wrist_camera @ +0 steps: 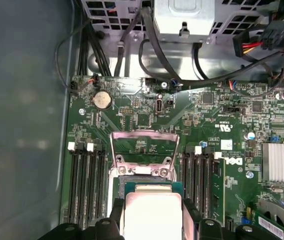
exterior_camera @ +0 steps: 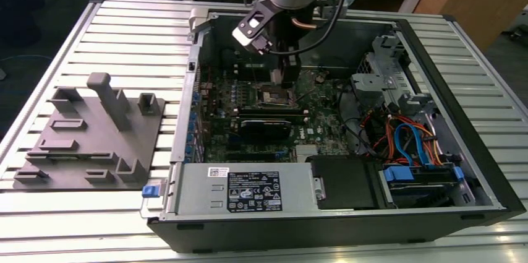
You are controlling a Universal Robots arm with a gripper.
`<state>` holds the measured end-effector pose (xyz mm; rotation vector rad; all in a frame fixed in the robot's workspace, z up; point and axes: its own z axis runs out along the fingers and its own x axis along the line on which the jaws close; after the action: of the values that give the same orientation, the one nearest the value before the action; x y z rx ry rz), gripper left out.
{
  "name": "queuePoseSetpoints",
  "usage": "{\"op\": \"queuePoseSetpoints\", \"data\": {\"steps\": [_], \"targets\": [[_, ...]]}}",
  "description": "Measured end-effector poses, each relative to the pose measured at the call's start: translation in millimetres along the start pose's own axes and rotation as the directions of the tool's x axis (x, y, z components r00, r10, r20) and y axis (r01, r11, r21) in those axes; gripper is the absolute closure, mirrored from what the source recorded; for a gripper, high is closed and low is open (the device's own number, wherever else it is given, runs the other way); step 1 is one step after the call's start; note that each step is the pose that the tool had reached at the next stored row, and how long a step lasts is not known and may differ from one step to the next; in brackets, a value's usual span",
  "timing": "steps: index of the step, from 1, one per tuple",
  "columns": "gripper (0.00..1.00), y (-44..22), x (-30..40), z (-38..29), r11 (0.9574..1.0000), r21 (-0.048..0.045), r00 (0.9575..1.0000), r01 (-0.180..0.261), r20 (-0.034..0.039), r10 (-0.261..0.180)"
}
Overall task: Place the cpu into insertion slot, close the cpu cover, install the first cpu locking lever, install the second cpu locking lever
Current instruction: 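Place the cpu into insertion slot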
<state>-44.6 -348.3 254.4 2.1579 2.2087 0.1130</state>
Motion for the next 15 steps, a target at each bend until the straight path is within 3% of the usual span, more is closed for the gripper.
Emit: {"op": "queuePoseSetpoints", "data": {"steps": [15], "targets": [[0.46, -4.3, 1.0, 27.1, 0.9999, 0.0001, 0.9999, 0.014, -0.0013, -0.014]]}}
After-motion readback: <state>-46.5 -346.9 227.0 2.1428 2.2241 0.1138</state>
